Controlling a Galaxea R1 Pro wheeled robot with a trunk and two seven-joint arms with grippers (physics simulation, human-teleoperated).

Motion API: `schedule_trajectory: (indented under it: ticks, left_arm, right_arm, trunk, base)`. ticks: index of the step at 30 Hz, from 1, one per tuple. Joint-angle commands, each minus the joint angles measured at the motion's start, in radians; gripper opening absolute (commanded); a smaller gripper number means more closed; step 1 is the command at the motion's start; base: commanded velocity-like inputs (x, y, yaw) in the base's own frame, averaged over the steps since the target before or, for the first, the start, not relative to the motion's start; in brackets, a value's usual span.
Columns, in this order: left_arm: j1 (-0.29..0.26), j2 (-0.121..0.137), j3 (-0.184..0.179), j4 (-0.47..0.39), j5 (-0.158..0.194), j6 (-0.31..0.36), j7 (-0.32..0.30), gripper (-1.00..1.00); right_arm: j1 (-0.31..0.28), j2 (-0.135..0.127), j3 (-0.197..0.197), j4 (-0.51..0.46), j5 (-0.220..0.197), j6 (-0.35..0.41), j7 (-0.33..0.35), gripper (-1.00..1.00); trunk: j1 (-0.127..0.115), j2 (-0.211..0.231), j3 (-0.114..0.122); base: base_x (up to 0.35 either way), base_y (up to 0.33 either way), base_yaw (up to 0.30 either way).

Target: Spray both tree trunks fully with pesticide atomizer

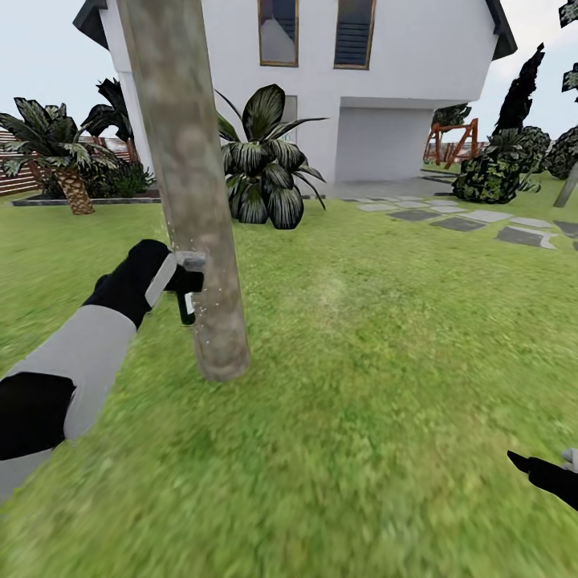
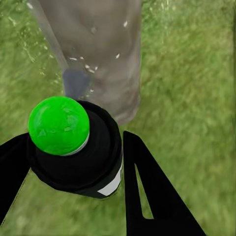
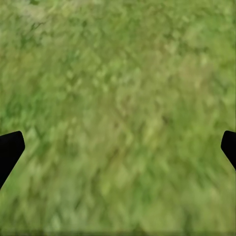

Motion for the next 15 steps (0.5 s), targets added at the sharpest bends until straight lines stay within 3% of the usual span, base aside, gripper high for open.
schedule_trajectory:
  ticks: [1,8,12,15]
  left_arm:
    - [-0.018,0.001,0.0,0.001,-0.001,0.0,0.0,-1.0]
    - [-0.126,0.003,-0.001,0.01,-0.009,0.003,0.002,-1.0]
    - [-0.137,0.011,-0.004,0.025,-0.009,0.003,0.001,-1.0]
    - [-0.135,0.032,-0.006,0.132,-0.009,0.0,-0.001,-1.0]
  right_arm:
    - [0.0,0.0,0.0,0.0,0.0,0.0,0.0,1.0]
    - [0.0,0.0,0.0,0.0,0.0,0.0,0.0,1.0]
    - [0.0,0.0,0.0,0.001,0.0,0.0,0.0,1.0]
    - [0.0,0.0,0.0,0.001,0.0,0.0,-0.001,1.0]
  trunk:
    - [0.0,0.0,0.0]
    - [0.0,0.0,0.0]
    - [0.0,0.0,0.0]
    - [0.0,0.0,0.0]
  base:
    - [0.0,0.0,0.0]
    - [0.0,0.0,0.0]
    - [0.0,0.0,0.0]
    - [0.0,0.0,0.0]
